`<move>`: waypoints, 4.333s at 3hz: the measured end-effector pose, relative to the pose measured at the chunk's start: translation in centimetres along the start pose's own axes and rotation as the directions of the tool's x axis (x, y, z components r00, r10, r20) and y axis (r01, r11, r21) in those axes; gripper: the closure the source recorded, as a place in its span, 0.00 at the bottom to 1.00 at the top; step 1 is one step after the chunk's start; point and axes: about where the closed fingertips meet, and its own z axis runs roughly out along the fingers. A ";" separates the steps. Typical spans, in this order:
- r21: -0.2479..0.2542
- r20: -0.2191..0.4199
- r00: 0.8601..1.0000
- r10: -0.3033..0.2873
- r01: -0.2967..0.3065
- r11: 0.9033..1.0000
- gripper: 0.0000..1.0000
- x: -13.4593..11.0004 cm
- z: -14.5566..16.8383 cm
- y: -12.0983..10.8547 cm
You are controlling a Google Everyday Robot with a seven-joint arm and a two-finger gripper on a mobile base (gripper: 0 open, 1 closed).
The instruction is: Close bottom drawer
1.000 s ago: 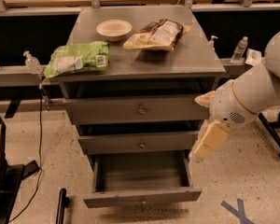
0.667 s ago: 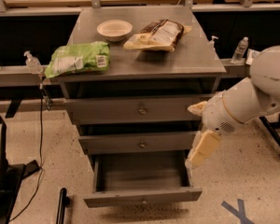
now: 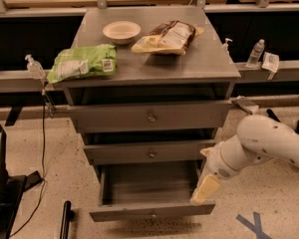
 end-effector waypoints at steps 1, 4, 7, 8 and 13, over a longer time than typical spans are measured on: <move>0.055 0.007 1.000 0.013 -0.013 0.998 0.00 0.3 1.0 -1.0; 0.239 0.216 0.966 -0.140 0.087 0.967 0.00 4.6 10.0 -4.0; 0.194 0.232 0.967 -0.106 0.061 0.979 0.00 7.2 15.6 -5.7; 0.127 0.192 0.980 -0.062 0.038 0.991 0.00 9.8 20.8 -8.3; 0.011 0.014 0.990 -0.143 0.143 0.990 0.00 17.5 36.8 -11.9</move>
Offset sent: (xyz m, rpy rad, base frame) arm -0.0036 -0.0170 -0.0198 0.0882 -0.2344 -0.0457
